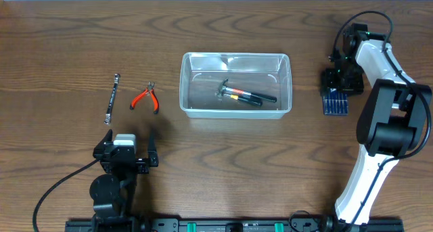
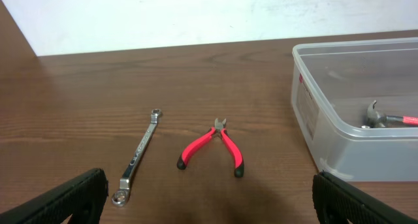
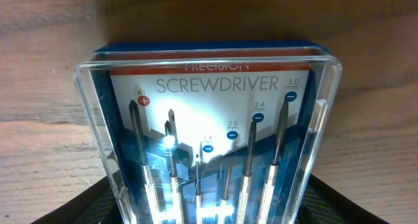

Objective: Pack container
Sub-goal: 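Lift the screwdriver set box and carry it left over the container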

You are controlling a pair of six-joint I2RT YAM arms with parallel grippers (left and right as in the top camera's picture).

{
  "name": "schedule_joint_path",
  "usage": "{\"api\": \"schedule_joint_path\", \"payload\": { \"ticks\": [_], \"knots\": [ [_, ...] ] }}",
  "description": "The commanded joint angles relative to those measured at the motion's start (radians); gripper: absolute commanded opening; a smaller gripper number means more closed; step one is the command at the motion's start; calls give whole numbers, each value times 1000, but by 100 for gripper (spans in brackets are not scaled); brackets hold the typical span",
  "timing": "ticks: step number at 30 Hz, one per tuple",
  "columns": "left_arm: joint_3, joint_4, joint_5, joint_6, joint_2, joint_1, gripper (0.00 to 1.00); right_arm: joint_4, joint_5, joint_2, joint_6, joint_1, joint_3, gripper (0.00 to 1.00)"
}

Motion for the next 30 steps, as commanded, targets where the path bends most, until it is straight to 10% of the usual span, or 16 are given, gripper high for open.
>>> {"api": "schedule_joint_path", "payload": {
  "ticks": [1, 30],
  "knots": [
    [-25, -8, -8, -2, -6, 4, 98, -16, 34, 12, 2, -8, 31, 8],
    [-25, -8, -8, -2, -6, 4, 98, -315, 33, 11, -49, 79, 615, 1]
  ]
}}
